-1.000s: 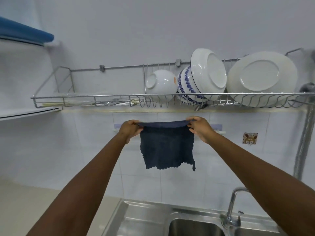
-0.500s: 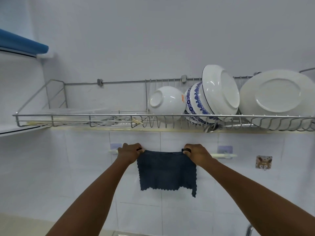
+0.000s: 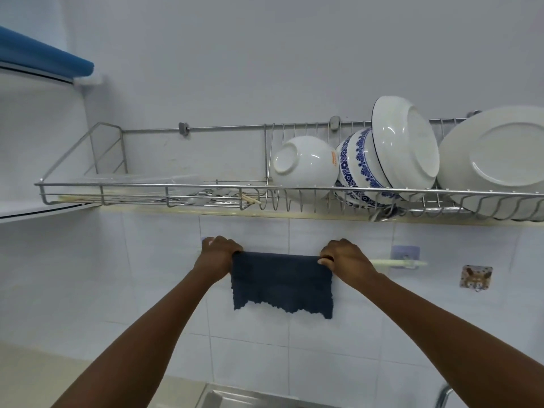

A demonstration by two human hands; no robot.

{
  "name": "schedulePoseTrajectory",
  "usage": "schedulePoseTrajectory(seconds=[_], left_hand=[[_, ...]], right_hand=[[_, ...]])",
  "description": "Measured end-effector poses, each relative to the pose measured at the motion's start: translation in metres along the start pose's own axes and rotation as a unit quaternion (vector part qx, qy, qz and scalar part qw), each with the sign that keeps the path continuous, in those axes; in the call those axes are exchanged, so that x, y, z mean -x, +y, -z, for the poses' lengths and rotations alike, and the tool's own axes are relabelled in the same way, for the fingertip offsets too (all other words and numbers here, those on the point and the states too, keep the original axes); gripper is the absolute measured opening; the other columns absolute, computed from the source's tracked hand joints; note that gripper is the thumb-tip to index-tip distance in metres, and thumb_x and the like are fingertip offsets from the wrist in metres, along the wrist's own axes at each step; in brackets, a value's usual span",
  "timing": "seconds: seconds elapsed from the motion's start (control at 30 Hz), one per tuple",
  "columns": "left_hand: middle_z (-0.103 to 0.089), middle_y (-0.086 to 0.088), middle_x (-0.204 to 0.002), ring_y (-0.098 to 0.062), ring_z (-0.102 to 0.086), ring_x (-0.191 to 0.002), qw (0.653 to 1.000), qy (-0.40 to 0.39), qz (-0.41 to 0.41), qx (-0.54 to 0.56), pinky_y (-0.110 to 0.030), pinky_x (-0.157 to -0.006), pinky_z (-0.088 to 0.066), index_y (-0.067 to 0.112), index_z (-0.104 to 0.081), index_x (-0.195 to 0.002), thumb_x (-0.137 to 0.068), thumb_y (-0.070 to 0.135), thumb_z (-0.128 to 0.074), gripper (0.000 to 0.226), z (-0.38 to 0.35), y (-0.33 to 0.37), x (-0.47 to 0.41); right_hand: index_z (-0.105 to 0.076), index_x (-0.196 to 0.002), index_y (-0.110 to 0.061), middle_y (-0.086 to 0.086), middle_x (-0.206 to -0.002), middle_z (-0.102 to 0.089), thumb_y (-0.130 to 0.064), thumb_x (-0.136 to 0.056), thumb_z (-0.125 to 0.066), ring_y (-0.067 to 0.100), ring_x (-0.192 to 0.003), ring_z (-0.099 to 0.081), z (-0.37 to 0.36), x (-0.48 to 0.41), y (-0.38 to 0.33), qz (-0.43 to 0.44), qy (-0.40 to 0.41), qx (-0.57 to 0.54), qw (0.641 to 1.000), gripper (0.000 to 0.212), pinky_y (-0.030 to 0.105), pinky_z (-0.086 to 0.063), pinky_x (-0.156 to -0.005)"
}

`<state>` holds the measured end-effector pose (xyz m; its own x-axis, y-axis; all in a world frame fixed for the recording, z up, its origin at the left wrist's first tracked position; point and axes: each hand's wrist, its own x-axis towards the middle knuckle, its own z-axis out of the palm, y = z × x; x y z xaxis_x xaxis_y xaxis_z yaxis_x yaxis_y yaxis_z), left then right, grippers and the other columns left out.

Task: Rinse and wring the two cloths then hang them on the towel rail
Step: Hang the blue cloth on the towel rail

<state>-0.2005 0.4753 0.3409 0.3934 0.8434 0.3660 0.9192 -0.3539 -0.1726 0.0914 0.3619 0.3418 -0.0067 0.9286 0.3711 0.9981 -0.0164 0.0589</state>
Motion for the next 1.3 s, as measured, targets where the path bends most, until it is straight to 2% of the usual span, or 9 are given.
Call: schedulePoseTrajectory(seconds=[0.17,0.33,0.6,0.8,1.0,1.07,1.17,1.23,1.3], left_hand=[[-0.064,-0.004,-0.114,-0.026,-0.054,-0.114,0.995,0.008,0.052,0.087,-0.046,-0.111,-0.033,0.028,-0.057,-0.107,-0.093,0.013,-0.055,0.021,-0.014,-0.030,0.012],[-0.040,-0.007,-0.150,-0.033,-0.024,-0.143,0.999,0.052,-0.009,-0.010,-0.056,-0.117,0.001,0.025,-0.032,-0.144,-0.093,0.000,-0.044,0.058,-0.025,-0.040,0.033],[-0.010,-0.008,-0.161,-0.037,0.004,-0.148,0.998,0.026,-0.007,-0.057,-0.060,-0.116,0.002,0.016,-0.010,-0.151,-0.096,0.009,-0.045,0.066,-0.030,-0.042,0.042],[-0.016,-0.008,-0.158,-0.036,-0.009,-0.147,0.998,0.004,-0.003,-0.069,-0.061,-0.116,0.001,0.017,-0.010,-0.151,-0.093,0.018,-0.053,0.072,-0.023,-0.037,0.041],[-0.014,-0.013,-0.160,-0.038,-0.011,-0.147,0.999,0.026,0.005,0.040,-0.059,-0.116,-0.011,0.011,-0.014,-0.151,-0.083,0.030,-0.070,0.090,-0.025,-0.006,0.065],[-0.030,-0.012,-0.156,-0.033,-0.026,-0.144,0.989,0.061,-0.023,0.132,-0.051,-0.115,-0.024,0.011,-0.027,-0.147,-0.086,0.026,-0.067,0.074,-0.024,0.017,0.080],[-0.057,-0.008,-0.134,-0.025,-0.056,-0.120,0.951,0.038,-0.012,0.306,-0.034,-0.105,-0.043,0.010,-0.052,-0.130,-0.094,0.018,-0.057,0.037,-0.015,0.059,0.103],[-0.061,-0.011,-0.127,-0.027,-0.059,-0.116,0.919,0.011,-0.005,0.393,-0.035,-0.104,-0.045,0.012,-0.057,-0.123,-0.093,0.017,-0.058,0.030,-0.012,0.082,0.121],[-0.057,-0.004,-0.132,-0.023,-0.054,-0.124,0.920,0.008,-0.045,0.390,-0.029,-0.107,-0.037,0.017,-0.050,-0.131,-0.094,0.020,-0.057,0.038,-0.011,0.108,0.141]], right_hand=[[-0.065,-0.096,-0.005,0.014,-0.104,-0.061,-0.009,-0.093,-0.046,0.028,-0.096,-0.054,-0.005,0.005,-0.021,0.051,0.017,-0.091,0.994,0.019,0.034,-0.044,-0.082],[-0.061,-0.105,-0.015,0.010,-0.109,-0.058,-0.020,-0.089,-0.048,0.026,-0.091,-0.057,-0.006,-0.005,-0.033,-0.034,-0.032,-0.112,0.993,0.021,0.036,-0.053,-0.083],[-0.062,-0.104,-0.016,0.006,-0.110,-0.056,-0.017,-0.094,-0.042,0.026,-0.098,-0.051,-0.010,0.006,-0.037,-0.008,0.005,-0.082,0.997,0.022,0.037,-0.047,-0.085],[-0.055,-0.101,-0.009,0.010,-0.103,-0.056,-0.015,-0.092,-0.045,0.025,-0.088,-0.055,-0.007,0.018,-0.036,-0.015,0.018,-0.124,0.992,0.014,0.036,-0.052,-0.078],[-0.047,-0.129,-0.016,0.006,-0.129,-0.055,-0.022,-0.094,-0.048,0.027,-0.117,-0.050,0.004,0.036,-0.037,0.011,0.010,-0.089,0.996,0.036,0.041,-0.043,-0.100],[-0.052,-0.123,-0.016,0.005,-0.125,-0.059,-0.021,-0.092,-0.053,0.024,-0.113,-0.053,0.005,0.050,-0.036,0.009,0.055,-0.101,0.993,0.032,0.037,-0.044,-0.098],[-0.050,-0.128,-0.018,0.002,-0.131,-0.056,-0.027,-0.090,-0.058,0.021,-0.119,-0.051,-0.004,0.081,-0.028,0.012,0.081,-0.130,0.988,0.040,0.034,-0.039,-0.102],[-0.047,-0.132,-0.019,0.001,-0.137,-0.052,-0.030,-0.090,-0.058,0.020,-0.125,-0.046,-0.013,0.105,-0.022,0.009,0.079,-0.146,0.986,0.044,0.032,-0.035,-0.105],[-0.046,-0.134,-0.020,0.000,-0.139,-0.050,-0.031,-0.090,-0.058,0.019,-0.128,-0.044,-0.021,0.132,-0.015,0.001,0.078,-0.164,0.983,0.046,0.032,-0.034,-0.106]])
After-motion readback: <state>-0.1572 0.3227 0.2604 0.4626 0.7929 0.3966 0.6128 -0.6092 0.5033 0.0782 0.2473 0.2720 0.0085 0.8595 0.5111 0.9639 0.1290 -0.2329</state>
